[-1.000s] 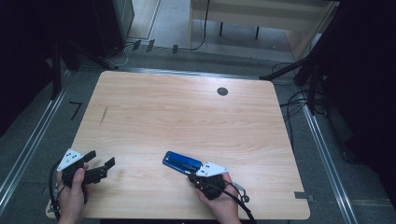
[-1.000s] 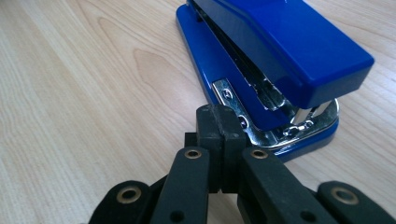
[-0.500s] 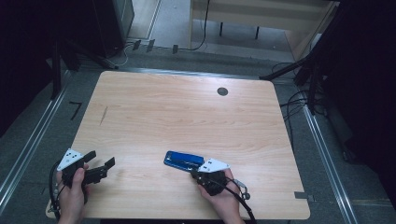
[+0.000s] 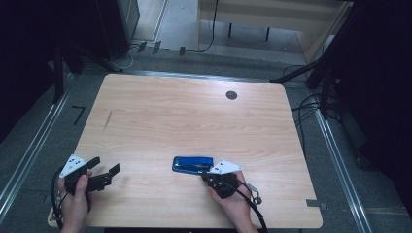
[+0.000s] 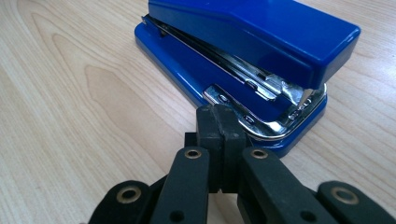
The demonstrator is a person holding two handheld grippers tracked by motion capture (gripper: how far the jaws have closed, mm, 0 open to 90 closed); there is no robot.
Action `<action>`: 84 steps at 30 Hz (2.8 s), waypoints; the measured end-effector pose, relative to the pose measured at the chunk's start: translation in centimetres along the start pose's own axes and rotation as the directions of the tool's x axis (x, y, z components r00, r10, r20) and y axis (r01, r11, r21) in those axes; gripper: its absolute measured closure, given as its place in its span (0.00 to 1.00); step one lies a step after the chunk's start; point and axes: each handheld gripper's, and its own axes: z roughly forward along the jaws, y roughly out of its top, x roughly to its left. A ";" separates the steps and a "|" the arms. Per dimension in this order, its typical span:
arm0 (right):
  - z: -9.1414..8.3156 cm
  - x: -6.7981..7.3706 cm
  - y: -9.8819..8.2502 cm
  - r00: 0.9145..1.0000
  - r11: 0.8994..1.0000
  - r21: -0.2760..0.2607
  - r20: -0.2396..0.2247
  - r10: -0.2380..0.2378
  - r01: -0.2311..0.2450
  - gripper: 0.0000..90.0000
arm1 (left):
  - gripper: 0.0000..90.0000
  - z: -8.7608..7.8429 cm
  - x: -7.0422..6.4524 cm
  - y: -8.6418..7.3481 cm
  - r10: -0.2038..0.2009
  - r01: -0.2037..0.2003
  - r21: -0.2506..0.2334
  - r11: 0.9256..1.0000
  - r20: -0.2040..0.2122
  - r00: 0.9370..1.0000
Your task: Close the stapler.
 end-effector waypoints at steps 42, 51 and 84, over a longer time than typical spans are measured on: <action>-4.2 -2.5 -0.2 0.995 0.991 -0.122 0.081 0.064 -0.053 0.42 | 0.16 -0.1 -0.1 0.0 0.010 -0.010 0.001 1.000 0.002 1.000; -6.9 -4.5 -0.8 0.990 0.977 -0.187 0.079 0.114 -0.098 0.27 | 0.16 -0.1 -0.1 0.0 0.018 -0.018 0.003 1.000 0.009 1.000; -14.0 -12.1 -7.0 0.934 0.956 -0.230 0.263 0.241 -0.182 0.20 | 0.16 0.0 -0.3 0.0 0.031 -0.031 0.018 0.999 0.009 0.999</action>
